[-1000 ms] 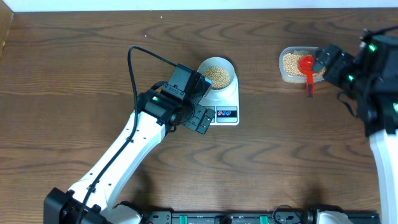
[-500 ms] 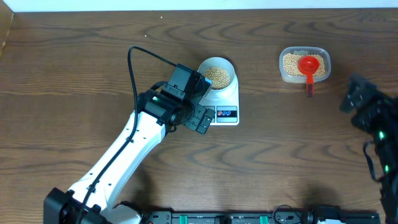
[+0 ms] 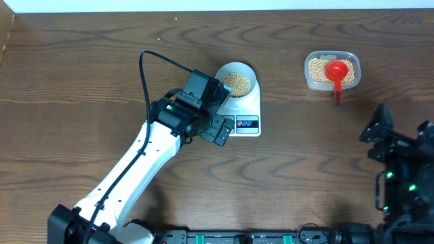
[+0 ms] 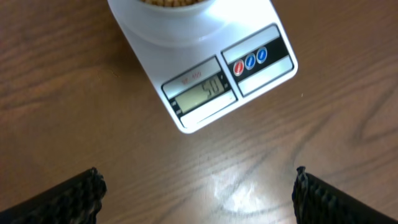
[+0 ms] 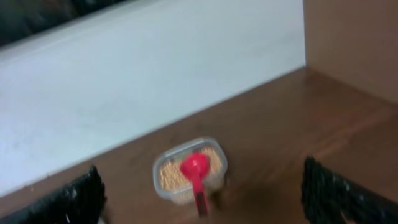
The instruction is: Scoop item into bowl and weigh 50g on scale
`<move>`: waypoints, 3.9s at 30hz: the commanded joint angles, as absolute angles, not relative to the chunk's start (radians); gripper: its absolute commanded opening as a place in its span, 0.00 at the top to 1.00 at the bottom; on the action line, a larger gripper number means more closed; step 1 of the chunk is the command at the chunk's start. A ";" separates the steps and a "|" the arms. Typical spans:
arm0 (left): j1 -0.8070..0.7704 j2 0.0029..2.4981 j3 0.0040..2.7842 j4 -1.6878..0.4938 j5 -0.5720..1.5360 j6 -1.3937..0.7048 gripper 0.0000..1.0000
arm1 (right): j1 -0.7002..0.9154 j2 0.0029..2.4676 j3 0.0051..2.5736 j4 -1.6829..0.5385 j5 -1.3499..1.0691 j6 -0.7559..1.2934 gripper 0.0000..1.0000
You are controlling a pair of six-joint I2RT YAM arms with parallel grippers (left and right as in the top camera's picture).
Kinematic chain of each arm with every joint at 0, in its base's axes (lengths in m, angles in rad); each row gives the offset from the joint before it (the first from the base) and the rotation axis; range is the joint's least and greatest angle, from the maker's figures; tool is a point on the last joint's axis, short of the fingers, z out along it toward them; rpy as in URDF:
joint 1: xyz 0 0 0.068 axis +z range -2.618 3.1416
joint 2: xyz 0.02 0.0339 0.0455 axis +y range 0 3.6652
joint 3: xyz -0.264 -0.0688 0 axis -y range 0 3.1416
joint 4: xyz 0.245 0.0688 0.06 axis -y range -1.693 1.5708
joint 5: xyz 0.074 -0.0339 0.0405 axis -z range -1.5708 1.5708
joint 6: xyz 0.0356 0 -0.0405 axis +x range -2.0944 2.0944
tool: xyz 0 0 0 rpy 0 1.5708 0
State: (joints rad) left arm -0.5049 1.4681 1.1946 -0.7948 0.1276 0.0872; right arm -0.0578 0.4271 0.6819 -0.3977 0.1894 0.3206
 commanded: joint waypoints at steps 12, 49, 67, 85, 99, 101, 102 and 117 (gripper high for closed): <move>-0.500 1.463 1.198 -0.796 0.119 0.104 0.02 | -0.051 0.095 0.144 -0.083 0.157 0.415 0.01; -0.500 1.463 1.198 -0.796 0.119 0.104 0.02 | -0.053 0.005 0.005 -0.067 0.060 0.324 0.01; -0.500 1.463 1.198 -0.796 0.119 0.104 0.02 | -0.052 0.006 0.005 -0.068 0.060 0.324 0.01; -0.500 1.463 1.198 -0.796 0.119 0.104 0.02 | -0.052 0.006 0.005 -0.068 0.060 0.324 0.01; -0.489 1.183 1.018 -0.784 0.108 0.107 0.02 | -0.052 0.006 0.005 -0.068 0.060 0.324 0.01; -0.458 1.105 0.926 -0.677 0.108 0.108 0.02 | -0.052 0.006 0.005 -0.068 0.060 0.324 0.01; -0.435 1.061 0.868 -0.593 0.108 0.108 0.02 | -0.052 0.006 0.005 -0.068 0.060 0.324 0.01; -0.204 0.521 0.210 0.153 0.123 0.101 0.02 | -0.052 0.006 0.005 -0.068 0.060 0.324 0.01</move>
State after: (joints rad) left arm -0.2493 0.5808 0.2676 0.1238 0.1249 0.0872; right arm -0.0555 0.0120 0.0090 -0.0666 0.0624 0.3428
